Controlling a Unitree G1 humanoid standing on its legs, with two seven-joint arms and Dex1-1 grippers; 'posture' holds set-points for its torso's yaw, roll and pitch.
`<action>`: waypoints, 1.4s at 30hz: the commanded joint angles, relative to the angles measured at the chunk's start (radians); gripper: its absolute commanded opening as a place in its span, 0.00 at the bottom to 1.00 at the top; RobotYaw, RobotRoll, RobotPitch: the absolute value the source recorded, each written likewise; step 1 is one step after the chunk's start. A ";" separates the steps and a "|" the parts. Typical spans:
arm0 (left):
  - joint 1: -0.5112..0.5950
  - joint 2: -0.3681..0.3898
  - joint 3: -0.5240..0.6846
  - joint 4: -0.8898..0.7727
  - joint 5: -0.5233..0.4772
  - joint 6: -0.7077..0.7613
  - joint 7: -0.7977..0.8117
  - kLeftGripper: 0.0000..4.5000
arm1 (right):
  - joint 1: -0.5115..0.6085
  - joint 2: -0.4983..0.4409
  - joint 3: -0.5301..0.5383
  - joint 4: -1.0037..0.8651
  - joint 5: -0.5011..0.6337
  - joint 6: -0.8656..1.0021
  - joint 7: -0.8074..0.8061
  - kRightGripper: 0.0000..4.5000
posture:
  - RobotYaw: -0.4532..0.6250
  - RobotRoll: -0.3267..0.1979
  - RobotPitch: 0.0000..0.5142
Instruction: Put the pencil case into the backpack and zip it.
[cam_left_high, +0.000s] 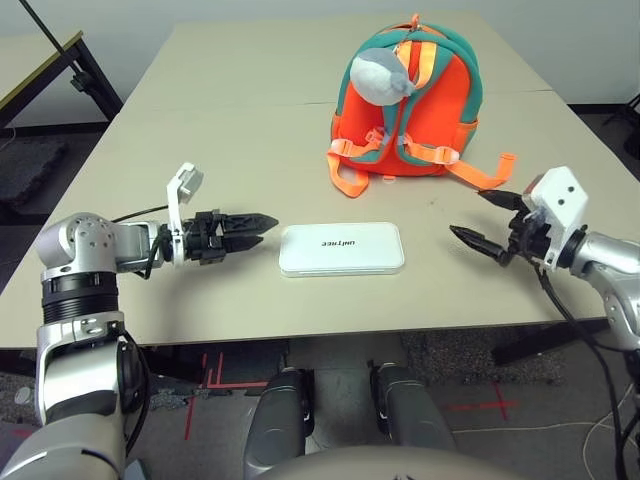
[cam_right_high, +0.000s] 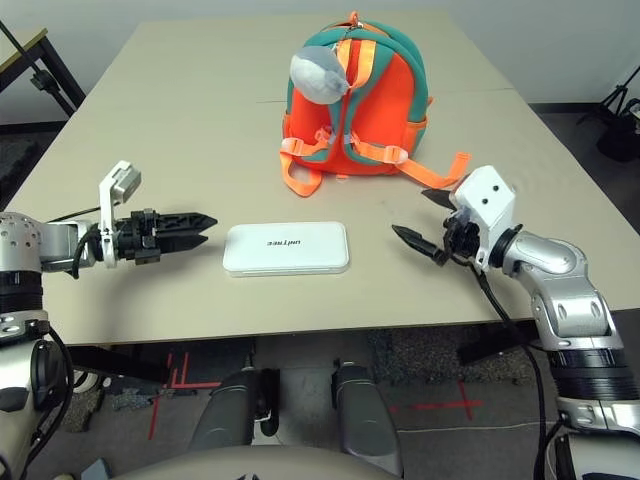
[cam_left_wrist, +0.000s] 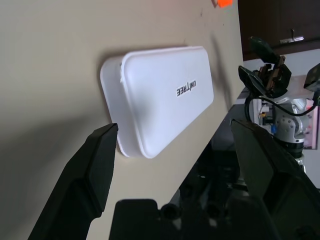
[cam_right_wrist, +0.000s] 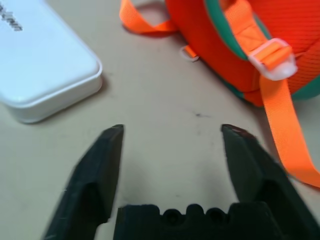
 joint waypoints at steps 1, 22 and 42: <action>0.007 -0.007 -0.004 0.039 0.002 0.013 0.010 1.00 | -0.012 -0.012 0.040 0.016 -0.047 -0.027 0.016 0.54 | 0.25 0.62 0.21; -0.097 -0.030 -0.136 0.315 0.110 -0.154 -0.088 1.00 | -0.062 -0.007 0.166 0.122 -0.197 -0.091 0.059 0.01 | 0.24 0.62 0.20; -0.129 -0.037 -0.142 0.369 0.153 -0.189 -0.146 1.00 | -0.142 0.120 0.276 0.119 -0.241 -0.044 0.065 0.01 | 0.25 0.62 0.21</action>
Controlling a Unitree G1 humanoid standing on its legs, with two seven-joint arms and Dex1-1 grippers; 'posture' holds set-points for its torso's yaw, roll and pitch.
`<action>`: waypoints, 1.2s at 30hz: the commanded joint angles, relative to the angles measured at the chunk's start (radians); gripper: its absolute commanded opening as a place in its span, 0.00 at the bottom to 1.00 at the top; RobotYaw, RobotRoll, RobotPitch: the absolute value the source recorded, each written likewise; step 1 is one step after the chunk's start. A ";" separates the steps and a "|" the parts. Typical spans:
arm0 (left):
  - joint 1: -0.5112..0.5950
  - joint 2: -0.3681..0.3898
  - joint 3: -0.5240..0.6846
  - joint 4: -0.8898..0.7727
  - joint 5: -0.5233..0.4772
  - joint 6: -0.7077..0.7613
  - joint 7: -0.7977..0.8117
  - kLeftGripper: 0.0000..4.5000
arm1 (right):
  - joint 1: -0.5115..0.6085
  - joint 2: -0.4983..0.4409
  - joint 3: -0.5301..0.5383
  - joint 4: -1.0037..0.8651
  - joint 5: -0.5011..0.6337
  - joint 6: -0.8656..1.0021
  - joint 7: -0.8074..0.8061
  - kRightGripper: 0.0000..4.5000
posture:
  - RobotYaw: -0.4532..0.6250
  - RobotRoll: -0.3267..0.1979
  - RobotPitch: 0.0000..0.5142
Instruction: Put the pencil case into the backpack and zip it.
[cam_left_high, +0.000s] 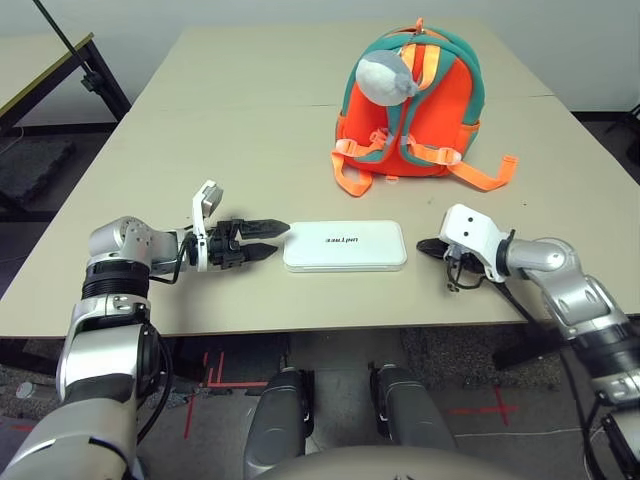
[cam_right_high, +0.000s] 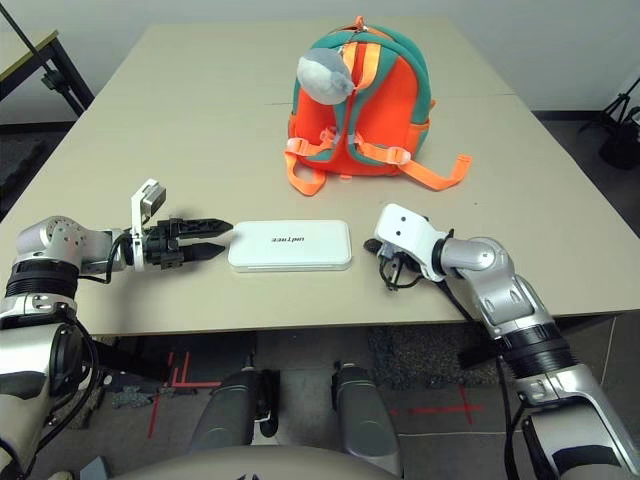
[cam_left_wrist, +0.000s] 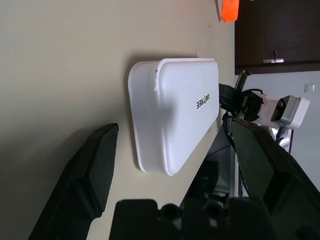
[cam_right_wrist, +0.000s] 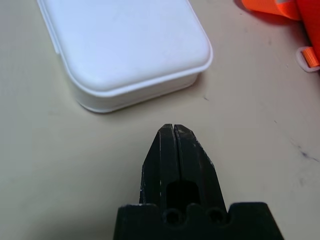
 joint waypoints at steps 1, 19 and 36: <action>-0.001 -0.003 -0.013 0.008 0.023 -0.005 0.002 1.00 | -0.012 0.011 0.029 -0.003 -0.011 0.008 0.011 0.01 | 0.25 0.62 0.22; 0.037 -0.024 -0.004 -0.053 -0.003 0.066 0.010 1.00 | -0.071 0.087 0.075 -0.058 0.000 0.092 0.024 0.01 | 0.26 0.62 0.23; 0.083 -0.046 0.026 -0.131 -0.014 0.109 0.028 1.00 | -0.107 0.162 0.104 -0.086 0.000 0.155 0.015 0.01 | 0.26 0.62 0.24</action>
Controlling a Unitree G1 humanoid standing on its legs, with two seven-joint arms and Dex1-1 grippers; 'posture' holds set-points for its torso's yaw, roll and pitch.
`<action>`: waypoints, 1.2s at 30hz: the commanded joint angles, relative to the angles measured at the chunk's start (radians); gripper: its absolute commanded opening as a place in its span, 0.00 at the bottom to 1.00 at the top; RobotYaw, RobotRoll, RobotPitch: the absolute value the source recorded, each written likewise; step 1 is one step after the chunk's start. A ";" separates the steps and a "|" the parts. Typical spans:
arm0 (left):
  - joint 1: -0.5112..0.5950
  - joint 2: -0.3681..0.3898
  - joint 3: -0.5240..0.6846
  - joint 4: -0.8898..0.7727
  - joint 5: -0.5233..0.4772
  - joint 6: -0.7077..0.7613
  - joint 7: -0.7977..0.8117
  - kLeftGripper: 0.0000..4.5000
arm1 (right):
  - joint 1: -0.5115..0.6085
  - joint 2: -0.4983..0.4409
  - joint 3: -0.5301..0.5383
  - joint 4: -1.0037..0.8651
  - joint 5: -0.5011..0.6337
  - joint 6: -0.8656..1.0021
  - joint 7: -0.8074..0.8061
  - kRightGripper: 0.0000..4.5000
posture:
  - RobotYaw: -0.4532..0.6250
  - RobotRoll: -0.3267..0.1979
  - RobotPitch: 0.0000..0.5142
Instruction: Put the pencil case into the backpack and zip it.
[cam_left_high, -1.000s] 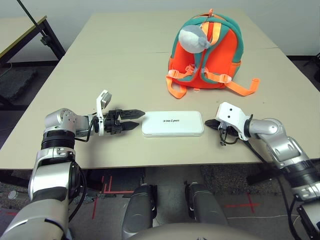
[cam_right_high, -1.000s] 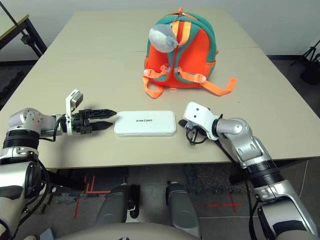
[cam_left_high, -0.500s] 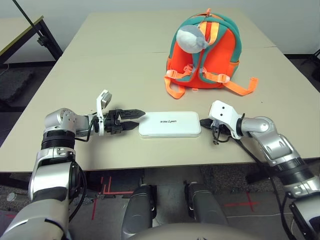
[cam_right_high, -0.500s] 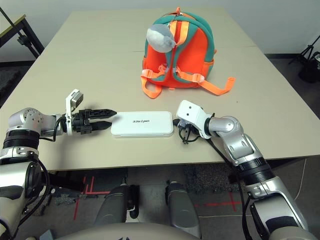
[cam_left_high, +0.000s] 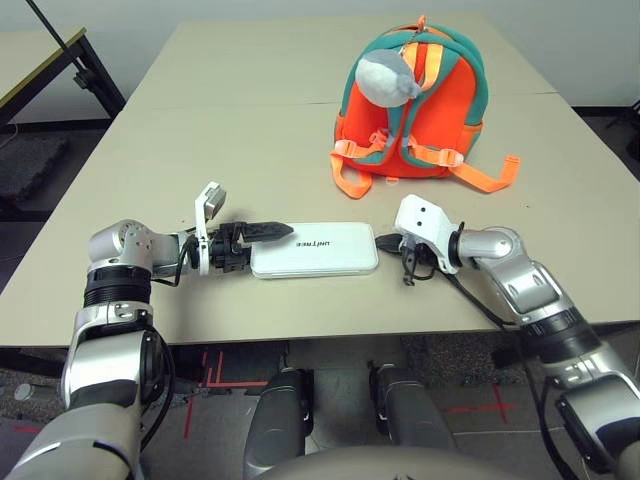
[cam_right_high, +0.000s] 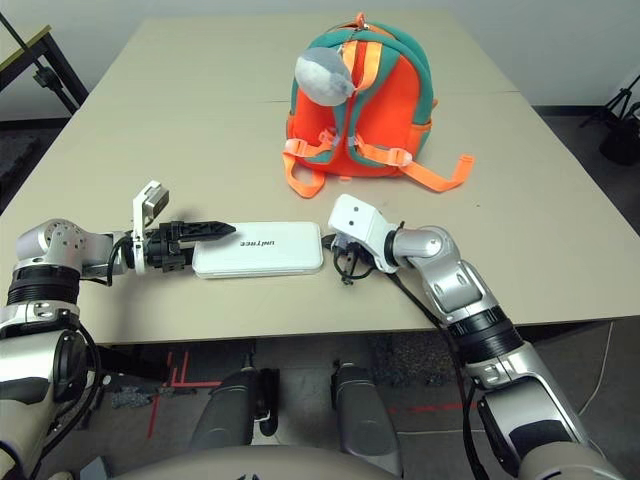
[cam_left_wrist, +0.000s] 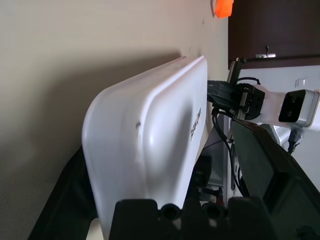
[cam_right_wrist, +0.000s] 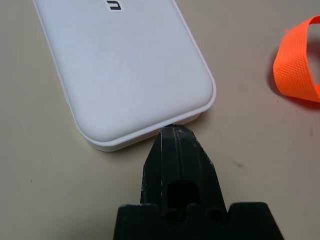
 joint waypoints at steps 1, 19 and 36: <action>0.029 -0.011 -0.021 -0.014 -0.004 0.033 0.009 1.00 | -0.011 0.005 0.012 -0.014 0.003 -0.002 0.000 0.01 | 0.26 0.62 0.24; -0.084 0.025 0.093 0.051 -0.010 -0.100 0.023 0.27 | -0.011 -0.021 -0.006 0.019 0.007 -0.023 -0.004 0.09 | 0.27 0.62 0.25; -0.307 0.081 0.326 -0.048 -0.070 -0.353 0.111 0.27 | -0.069 -0.064 -0.349 -0.048 0.304 0.440 -0.092 1.00 | 0.27 0.62 0.25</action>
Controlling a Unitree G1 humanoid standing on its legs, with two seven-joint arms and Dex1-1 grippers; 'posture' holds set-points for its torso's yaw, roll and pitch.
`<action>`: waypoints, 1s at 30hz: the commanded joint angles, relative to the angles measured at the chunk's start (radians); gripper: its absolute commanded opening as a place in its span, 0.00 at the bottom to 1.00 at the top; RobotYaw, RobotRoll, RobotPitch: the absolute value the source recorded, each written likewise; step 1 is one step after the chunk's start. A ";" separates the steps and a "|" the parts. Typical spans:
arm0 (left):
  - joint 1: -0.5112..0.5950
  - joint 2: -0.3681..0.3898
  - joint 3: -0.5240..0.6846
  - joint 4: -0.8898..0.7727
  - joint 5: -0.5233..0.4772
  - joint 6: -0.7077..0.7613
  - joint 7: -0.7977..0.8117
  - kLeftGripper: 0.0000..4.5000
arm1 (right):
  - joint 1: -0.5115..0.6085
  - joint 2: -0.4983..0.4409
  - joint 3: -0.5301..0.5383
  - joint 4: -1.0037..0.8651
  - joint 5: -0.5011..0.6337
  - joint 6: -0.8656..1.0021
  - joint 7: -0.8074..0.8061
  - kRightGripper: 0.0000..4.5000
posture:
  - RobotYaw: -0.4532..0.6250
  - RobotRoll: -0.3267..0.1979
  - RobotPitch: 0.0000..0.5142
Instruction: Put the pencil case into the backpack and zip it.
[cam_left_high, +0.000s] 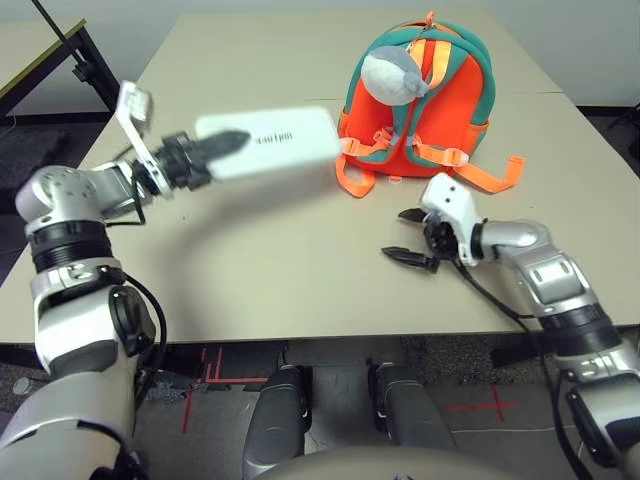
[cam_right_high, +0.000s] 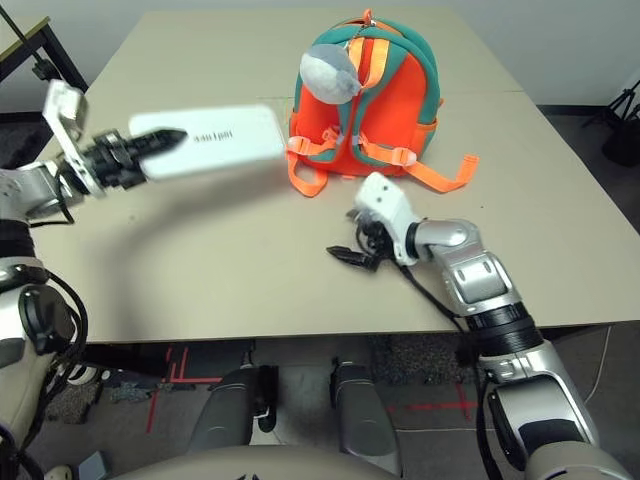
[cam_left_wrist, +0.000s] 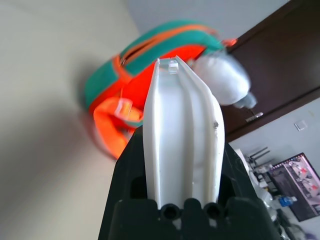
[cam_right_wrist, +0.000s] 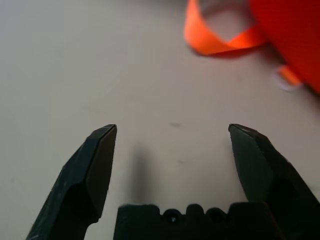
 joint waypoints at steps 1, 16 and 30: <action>-0.047 -0.023 0.070 -0.023 -0.008 -0.150 0.075 0.27 | -0.050 0.008 -0.138 -0.030 0.086 0.140 -0.095 1.00 | 0.27 0.62 0.25; -0.151 -0.087 0.054 0.071 0.082 -0.641 0.196 0.27 | -0.178 0.227 -0.282 -0.125 0.194 0.284 -0.490 1.00 | 0.27 0.62 0.25; -0.161 -0.105 -0.008 0.118 0.117 -0.741 0.191 0.27 | -0.267 0.380 -0.210 0.039 0.111 0.076 -0.667 1.00 | 0.26 0.62 0.23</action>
